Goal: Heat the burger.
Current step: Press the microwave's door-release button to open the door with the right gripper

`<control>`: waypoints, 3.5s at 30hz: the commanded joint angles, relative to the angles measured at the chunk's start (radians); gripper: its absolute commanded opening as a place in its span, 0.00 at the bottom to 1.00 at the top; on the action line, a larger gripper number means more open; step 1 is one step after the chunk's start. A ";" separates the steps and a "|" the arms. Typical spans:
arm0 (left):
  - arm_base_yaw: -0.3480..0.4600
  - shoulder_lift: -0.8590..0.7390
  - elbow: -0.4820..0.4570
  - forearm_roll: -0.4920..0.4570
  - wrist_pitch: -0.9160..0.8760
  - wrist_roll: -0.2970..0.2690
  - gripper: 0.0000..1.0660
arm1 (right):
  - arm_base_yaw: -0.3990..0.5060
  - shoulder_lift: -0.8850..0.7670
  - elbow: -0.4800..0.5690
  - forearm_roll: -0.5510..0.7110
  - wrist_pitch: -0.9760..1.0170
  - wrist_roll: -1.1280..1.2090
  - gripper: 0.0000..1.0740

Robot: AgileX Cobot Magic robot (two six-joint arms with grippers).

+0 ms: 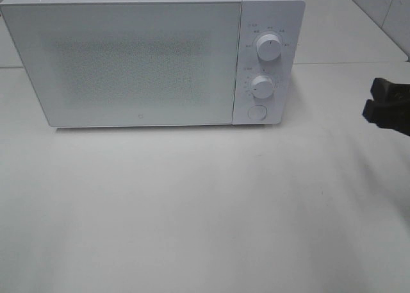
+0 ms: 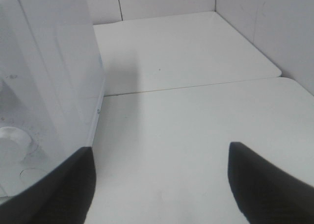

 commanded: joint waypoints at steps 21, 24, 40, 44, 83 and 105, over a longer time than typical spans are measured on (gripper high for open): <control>0.002 -0.008 0.003 -0.005 0.004 0.002 0.94 | 0.545 0.308 -0.086 0.490 -0.258 -0.119 0.68; 0.002 -0.008 0.003 -0.005 0.004 0.002 0.94 | 0.585 0.332 -0.113 0.518 -0.253 -0.119 0.68; 0.002 -0.008 0.003 -0.005 0.004 0.002 0.94 | 0.619 0.361 -0.154 0.522 -0.216 0.171 0.49; 0.002 -0.008 0.003 -0.005 0.004 0.002 0.94 | 0.619 0.361 -0.154 0.521 -0.205 0.376 0.34; 0.002 -0.008 0.003 -0.005 0.004 0.002 0.94 | 0.428 0.502 -0.362 0.308 0.068 1.464 0.00; 0.002 -0.008 0.003 -0.004 0.004 0.002 0.94 | 0.324 0.703 -0.578 0.229 0.121 1.505 0.00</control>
